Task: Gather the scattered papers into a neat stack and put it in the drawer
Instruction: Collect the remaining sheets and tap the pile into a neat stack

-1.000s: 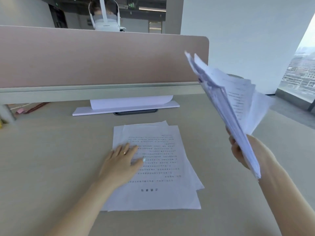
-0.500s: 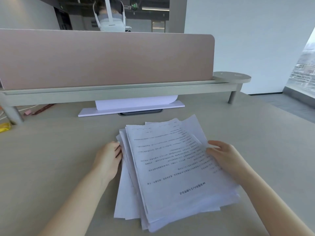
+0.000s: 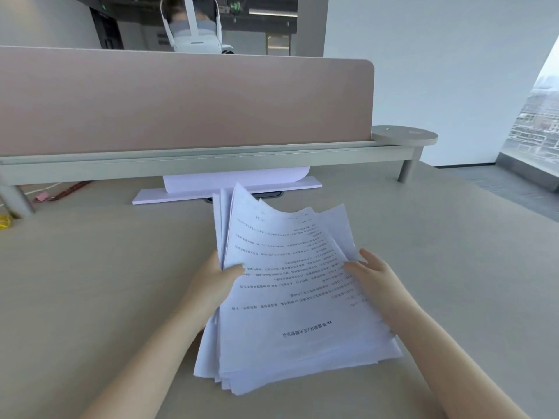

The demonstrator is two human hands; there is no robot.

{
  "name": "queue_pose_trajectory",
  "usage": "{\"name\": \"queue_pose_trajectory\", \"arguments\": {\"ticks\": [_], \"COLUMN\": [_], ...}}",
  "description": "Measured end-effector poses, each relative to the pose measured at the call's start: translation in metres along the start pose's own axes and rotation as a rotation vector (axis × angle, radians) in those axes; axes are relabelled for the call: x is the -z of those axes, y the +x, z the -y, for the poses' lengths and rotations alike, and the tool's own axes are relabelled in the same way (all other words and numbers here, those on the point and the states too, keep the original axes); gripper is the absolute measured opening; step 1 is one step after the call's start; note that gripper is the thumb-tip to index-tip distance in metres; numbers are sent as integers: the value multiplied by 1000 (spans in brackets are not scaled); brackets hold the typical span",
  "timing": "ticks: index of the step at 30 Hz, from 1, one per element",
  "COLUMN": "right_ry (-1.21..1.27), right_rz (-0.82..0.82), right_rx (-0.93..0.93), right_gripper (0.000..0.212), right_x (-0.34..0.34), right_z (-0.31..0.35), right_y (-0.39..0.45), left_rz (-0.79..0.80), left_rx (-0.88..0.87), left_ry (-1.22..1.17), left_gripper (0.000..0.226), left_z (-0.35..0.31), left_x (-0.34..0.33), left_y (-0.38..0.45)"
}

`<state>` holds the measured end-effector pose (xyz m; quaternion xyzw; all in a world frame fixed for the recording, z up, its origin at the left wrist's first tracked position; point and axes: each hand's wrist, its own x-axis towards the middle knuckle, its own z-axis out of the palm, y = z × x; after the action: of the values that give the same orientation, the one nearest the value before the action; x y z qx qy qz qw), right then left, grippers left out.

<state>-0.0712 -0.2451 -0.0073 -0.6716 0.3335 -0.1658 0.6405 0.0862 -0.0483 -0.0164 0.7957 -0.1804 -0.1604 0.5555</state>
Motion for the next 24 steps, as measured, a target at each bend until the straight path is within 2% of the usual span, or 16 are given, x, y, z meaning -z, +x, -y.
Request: {"name": "queue_pose_trajectory", "arguments": {"ticks": [3,7,9,10,11,13,15,17,22,24], "right_ry": [-52,49,129,174,226,315,352,413,476,447], "right_rz": [10,13,37,47,58,95,164,207,104,100], "right_rx": [68,96,83,60,44,-25,-41,28,350,463], "right_gripper": [19,14,50,61,62,48,38,36,25,22], "right_x": [-8,-2,-1,0,2,10,16,21,24,27], "right_z": [2,7,11,14,17,25,35,49,112,131], "right_y": [-5,-8,-10,-10,-11,-12,-16,-18,-30,-34], "left_rz": [11,72,81,96,111,127,127,119,12,-31], "left_rx": [-45,-16,15,20,13,-19,-59,-140,-507,-567], "left_ry": [-2,-245,-378,-431,-467,-502,-511,-494,-342,-287], "left_gripper": [20,21,23,26,27,26,35,40,25,27], "left_z": [-2,-6,-10,-13,-15,-22,-32,-48,-122,-141], "left_x": [4,10,12,11,10,7,6,7,22,28], "left_y": [-4,-13,-17,-20,-22,-28,-32,-33,-27,-22]}}
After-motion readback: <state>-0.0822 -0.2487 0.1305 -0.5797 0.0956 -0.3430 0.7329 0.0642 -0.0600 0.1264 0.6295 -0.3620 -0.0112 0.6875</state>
